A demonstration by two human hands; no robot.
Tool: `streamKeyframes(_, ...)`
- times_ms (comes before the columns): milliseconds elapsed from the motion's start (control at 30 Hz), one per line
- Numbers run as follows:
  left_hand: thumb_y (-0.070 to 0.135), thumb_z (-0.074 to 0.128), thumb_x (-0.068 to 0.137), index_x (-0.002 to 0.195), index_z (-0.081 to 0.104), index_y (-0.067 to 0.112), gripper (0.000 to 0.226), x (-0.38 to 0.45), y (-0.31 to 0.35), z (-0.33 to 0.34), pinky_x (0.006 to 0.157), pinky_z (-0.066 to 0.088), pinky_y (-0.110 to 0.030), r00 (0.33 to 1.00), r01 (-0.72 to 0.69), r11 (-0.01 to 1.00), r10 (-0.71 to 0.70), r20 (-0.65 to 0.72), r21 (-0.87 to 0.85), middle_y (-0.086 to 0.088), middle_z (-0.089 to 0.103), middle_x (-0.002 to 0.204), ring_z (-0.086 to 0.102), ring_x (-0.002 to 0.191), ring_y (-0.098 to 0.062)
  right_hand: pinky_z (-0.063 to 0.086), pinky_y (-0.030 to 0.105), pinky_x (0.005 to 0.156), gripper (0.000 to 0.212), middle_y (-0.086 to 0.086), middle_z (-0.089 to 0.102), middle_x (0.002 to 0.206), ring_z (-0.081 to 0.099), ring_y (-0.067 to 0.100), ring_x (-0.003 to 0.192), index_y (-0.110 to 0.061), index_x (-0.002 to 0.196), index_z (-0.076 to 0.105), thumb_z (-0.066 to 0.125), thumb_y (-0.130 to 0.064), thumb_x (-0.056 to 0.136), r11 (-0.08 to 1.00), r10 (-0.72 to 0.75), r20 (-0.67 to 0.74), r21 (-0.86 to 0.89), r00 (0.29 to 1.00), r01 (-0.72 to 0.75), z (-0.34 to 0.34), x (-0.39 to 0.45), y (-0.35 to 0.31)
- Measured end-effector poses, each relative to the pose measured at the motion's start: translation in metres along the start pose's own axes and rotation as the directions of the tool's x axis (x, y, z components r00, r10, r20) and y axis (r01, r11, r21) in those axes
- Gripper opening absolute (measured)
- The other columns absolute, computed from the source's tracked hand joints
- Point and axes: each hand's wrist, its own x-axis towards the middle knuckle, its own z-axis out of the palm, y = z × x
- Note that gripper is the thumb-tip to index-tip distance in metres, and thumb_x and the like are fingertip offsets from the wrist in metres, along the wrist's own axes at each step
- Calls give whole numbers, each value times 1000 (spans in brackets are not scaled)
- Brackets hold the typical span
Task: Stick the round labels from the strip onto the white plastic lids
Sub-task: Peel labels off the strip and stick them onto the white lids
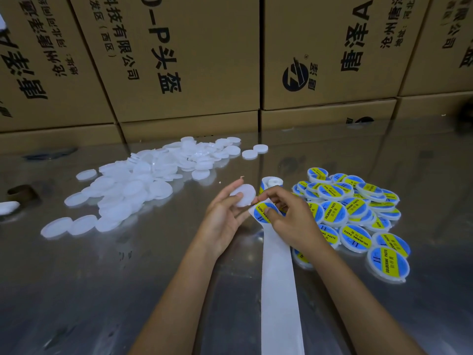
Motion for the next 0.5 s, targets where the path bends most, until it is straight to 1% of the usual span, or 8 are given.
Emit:
streamKeyframes(100,-2,47,100,129,61,10,34,0,0,0,84,61,-32,1000,18,1000,-17,-5,13,-17,72,118,73,98,-28,38,8,70,29,-24,65,88,54,-1,79,-23,88,67,59,4,85,996,-46,-22,-76,999,45,0,0,1)
streamKeyframes(133,-2,47,100,129,61,10,34,0,0,0,83,61,-32,1000,23,1000,-23,-5,14,-17,72,116,73,99,-28,38,10,72,29,-21,64,90,54,-1,83,-24,88,67,59,3,85,992,-66,-29,-110,997,62,1,0,1)
streamKeyframes(200,-2,47,99,128,61,9,33,0,0,0,81,61,-31,999,32,999,-32,-7,12,-16,73,114,73,98,-29,43,25,80,28,-14,61,96,52,5,91,-24,89,67,60,2,84,977,-108,-43,-188,993,98,2,0,3)
streamKeyframes(233,-2,47,99,127,61,9,33,0,0,-1,80,61,-31,999,35,999,-35,-8,10,-17,73,114,73,98,-29,44,32,84,28,-9,59,98,52,11,95,-24,90,68,61,2,83,968,-128,-52,-226,990,113,2,1,4)
streamKeyframes(267,-3,47,99,126,61,9,32,0,0,0,79,61,-31,999,38,999,-38,-9,8,-17,73,113,74,97,-29,44,36,86,27,-7,56,99,50,15,97,-24,91,68,62,1,82,958,-146,-62,-258,987,125,2,0,5)
streamKeyframes(400,-3,47,99,126,61,8,32,1,-1,-1,71,61,-28,999,41,999,-41,-33,18,-15,75,106,75,90,-25,43,39,88,26,-6,52,102,46,16,100,-24,87,70,66,0,79,935,-205,-80,-311,975,171,2,0,3)
streamKeyframes(500,-3,48,99,127,62,9,33,1,-1,-1,71,61,-28,998,35,997,-32,-47,62,-18,73,111,75,87,-24,41,39,90,23,-7,53,103,46,16,99,-22,84,68,66,0,78,935,-202,-56,-309,978,175,3,-1,-1)
